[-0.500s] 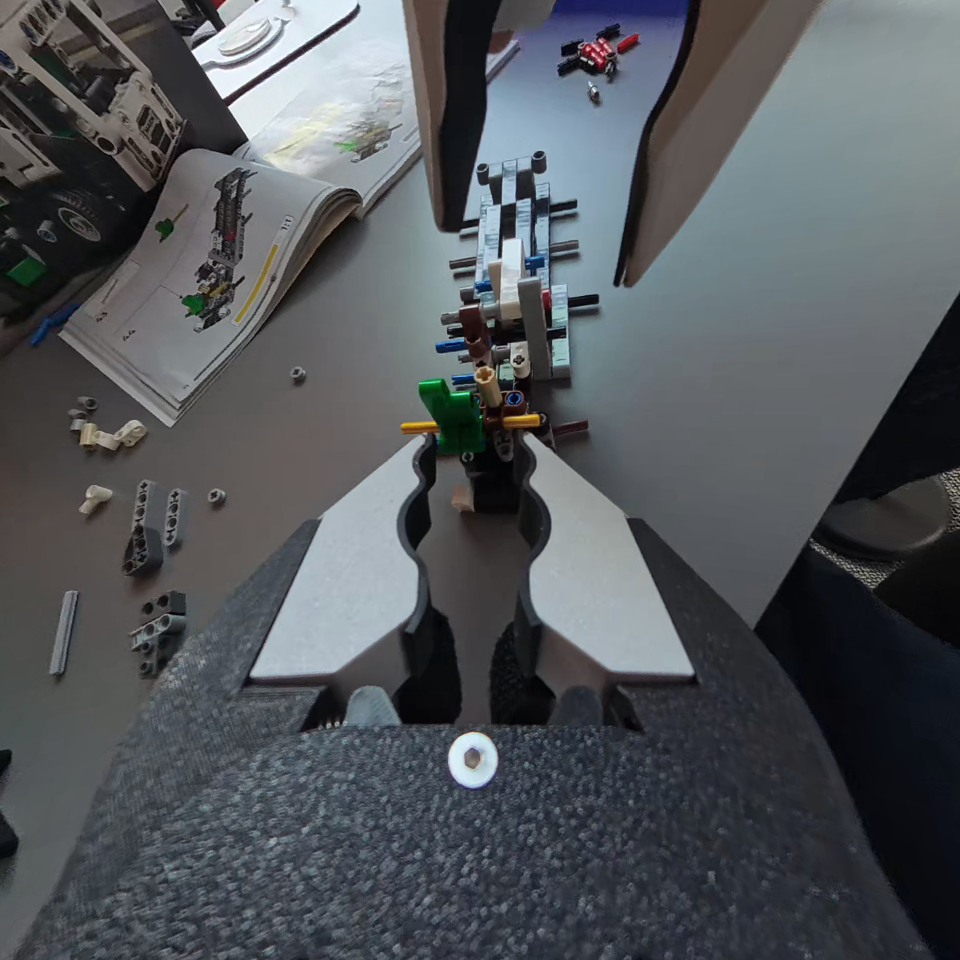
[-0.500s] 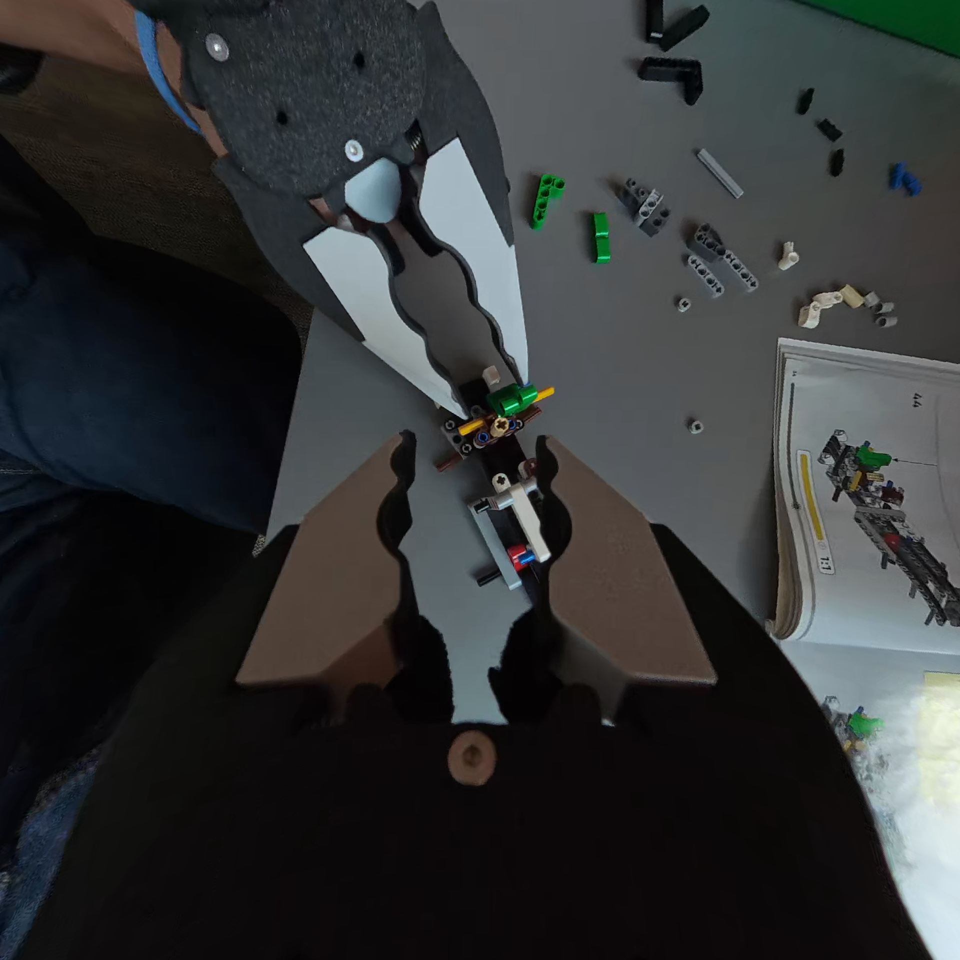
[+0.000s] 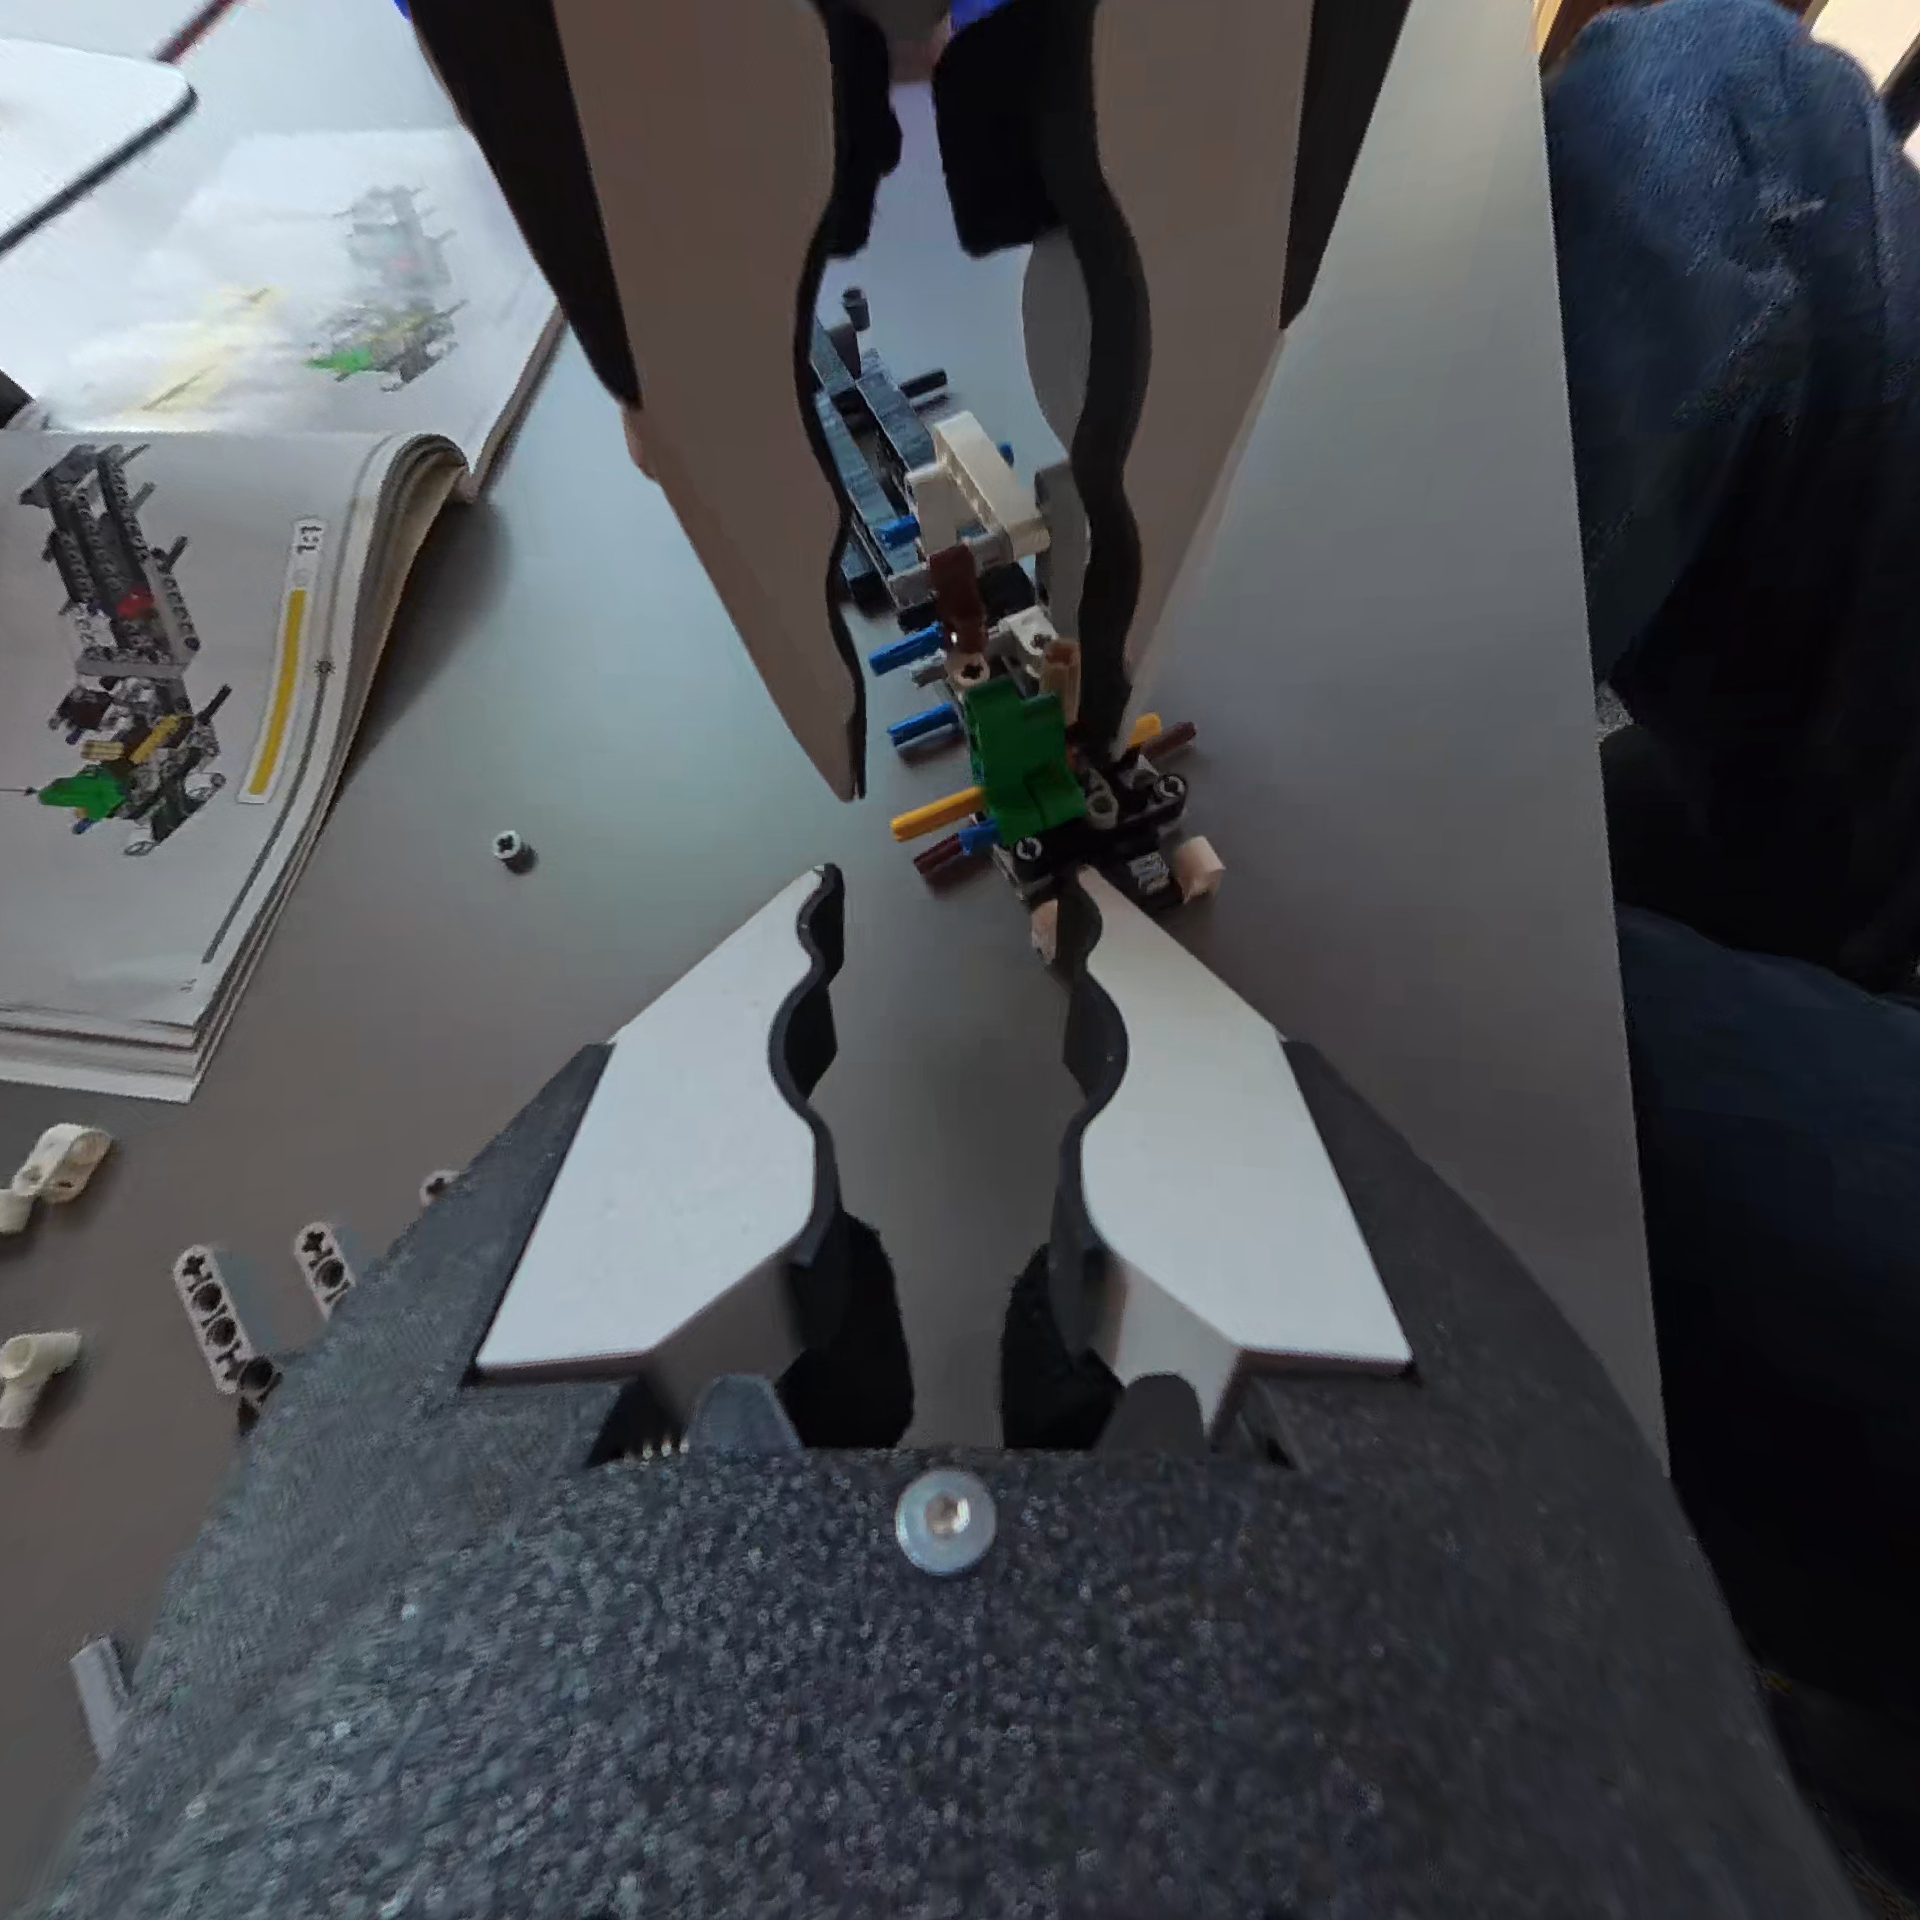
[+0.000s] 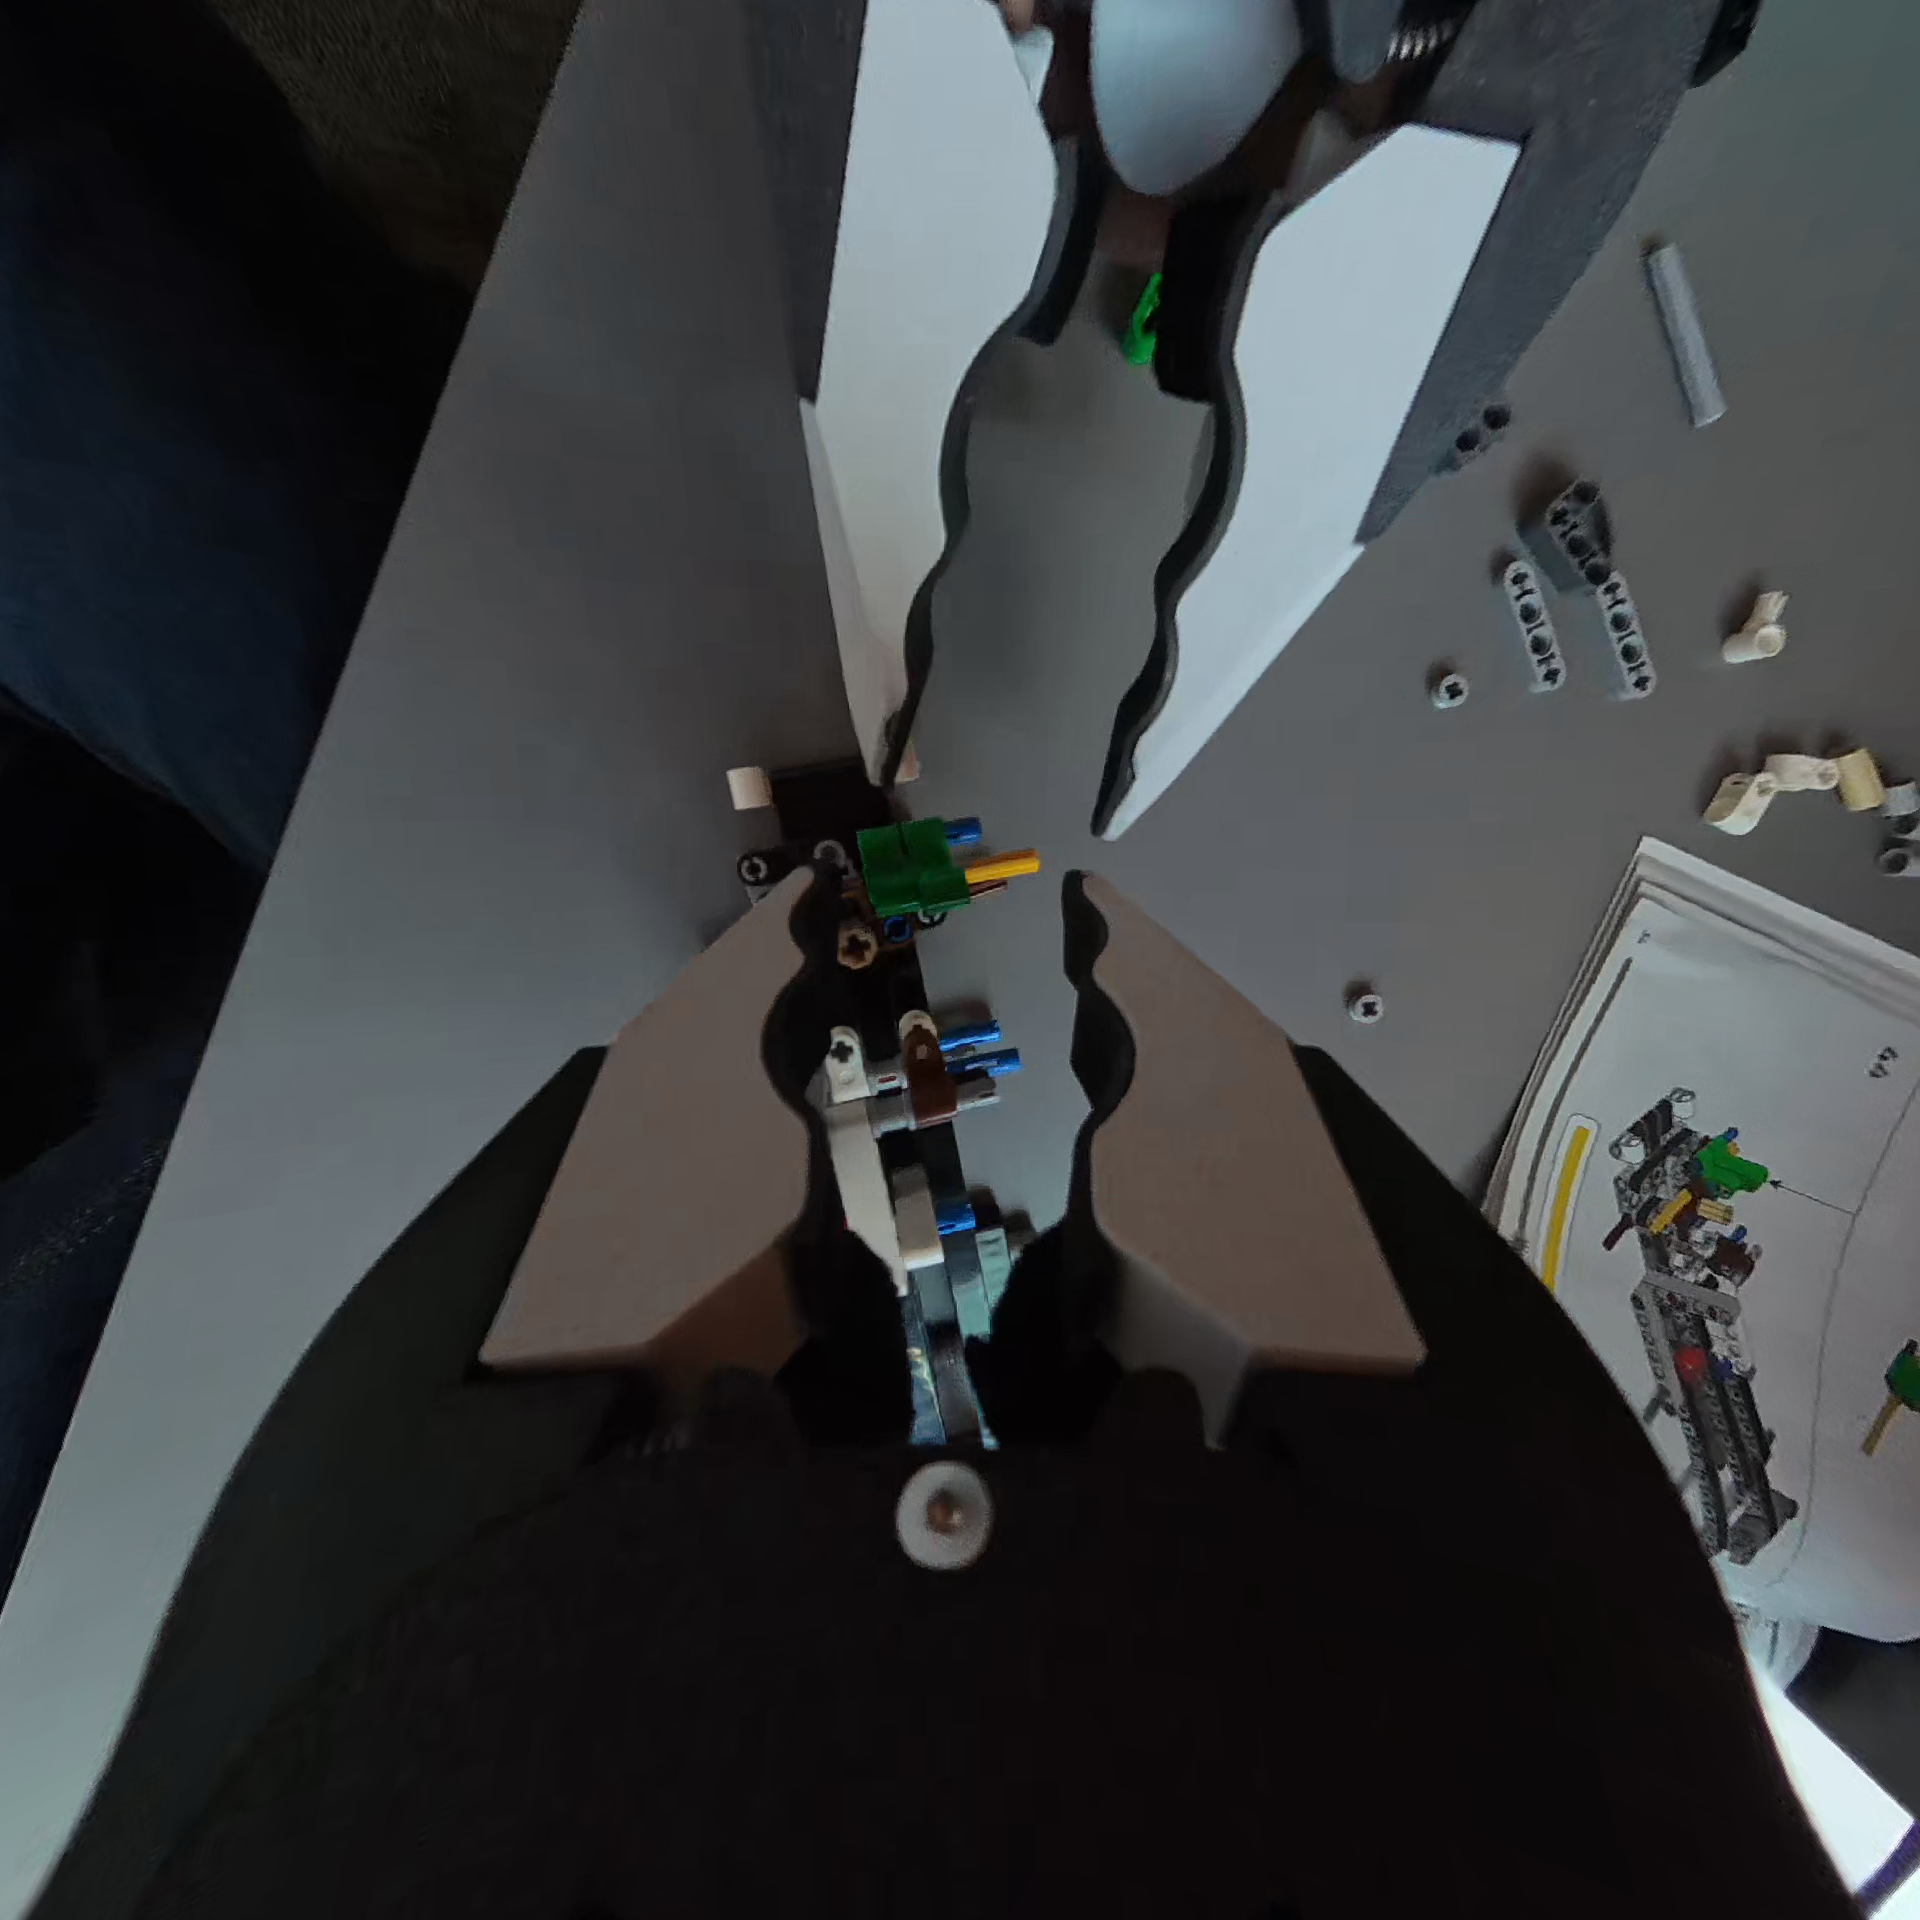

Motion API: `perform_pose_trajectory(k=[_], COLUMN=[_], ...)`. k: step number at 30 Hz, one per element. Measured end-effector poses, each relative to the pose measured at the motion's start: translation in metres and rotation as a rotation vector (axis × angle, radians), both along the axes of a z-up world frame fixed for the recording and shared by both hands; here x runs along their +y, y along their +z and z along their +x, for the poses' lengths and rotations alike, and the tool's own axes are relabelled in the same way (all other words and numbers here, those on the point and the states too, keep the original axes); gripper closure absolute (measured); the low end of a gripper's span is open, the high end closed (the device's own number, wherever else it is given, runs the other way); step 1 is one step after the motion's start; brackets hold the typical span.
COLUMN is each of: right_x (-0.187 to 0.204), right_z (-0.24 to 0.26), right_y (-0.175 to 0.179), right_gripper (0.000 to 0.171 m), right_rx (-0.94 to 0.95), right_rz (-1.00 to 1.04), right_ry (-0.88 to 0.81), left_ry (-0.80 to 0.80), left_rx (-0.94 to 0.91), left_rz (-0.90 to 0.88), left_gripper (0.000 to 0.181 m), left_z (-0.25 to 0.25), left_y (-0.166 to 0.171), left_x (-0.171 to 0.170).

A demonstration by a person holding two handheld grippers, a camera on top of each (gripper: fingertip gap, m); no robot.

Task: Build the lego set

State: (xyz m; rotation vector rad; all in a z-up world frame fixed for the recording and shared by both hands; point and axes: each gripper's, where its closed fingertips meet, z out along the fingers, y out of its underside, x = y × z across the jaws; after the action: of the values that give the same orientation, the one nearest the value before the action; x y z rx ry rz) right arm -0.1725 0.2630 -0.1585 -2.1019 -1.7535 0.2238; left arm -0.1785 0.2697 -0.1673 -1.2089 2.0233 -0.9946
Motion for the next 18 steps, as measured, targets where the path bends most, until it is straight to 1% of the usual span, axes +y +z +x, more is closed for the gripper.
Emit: perform_pose_trajectory(k=[1,3,4,7,10,12,15,18], right_x=[-0.002,-0.002,-0.003,-0.009,-0.01,0.001,-0.002,-0.002], right_z=[0.002,0.007,0.007,-0.002,-0.004,-0.003,-0.004,-0.004], right_y=[0.0,0.002,0.004,0.012,0.012,0.011,0.008,0.007], right_gripper=[0.13,0.131,0.133,0.144,0.143,0.145,0.155,0.155], right_rx=[0.005,0.023,0.046,0.143,0.154,0.146,0.163,0.169], right_rz=[-0.021,-0.038,-0.053,-0.06,-0.048,0.02,-0.001,0.018], right_ry=[0.011,0.026,0.037,0.099,0.138,0.126,0.13,0.111], left_ry=[-0.012,0.034,0.023,0.025,0.046,0.072,0.128,0.146], left_rx=[-0.028,-0.095,-0.11,-0.102,-0.085,-0.066,-0.065,-0.064], left_rz=[0.009,0.051,0.062,0.105,0.136,0.141,0.152,0.155], left_gripper=[0.14,0.138,0.14,0.14,0.141,0.142,0.146,0.146], left_z=[0.001,0.005,0.005,0.007,0.009,0.01,0.011,0.012], left_y=[0.002,0.009,0.011,0.006,0.002,-0.001,-0.001,-0.001], left_x=[-0.004,-0.003,-0.007,-0.013,-0.011,-0.01,-0.004,-0.005])
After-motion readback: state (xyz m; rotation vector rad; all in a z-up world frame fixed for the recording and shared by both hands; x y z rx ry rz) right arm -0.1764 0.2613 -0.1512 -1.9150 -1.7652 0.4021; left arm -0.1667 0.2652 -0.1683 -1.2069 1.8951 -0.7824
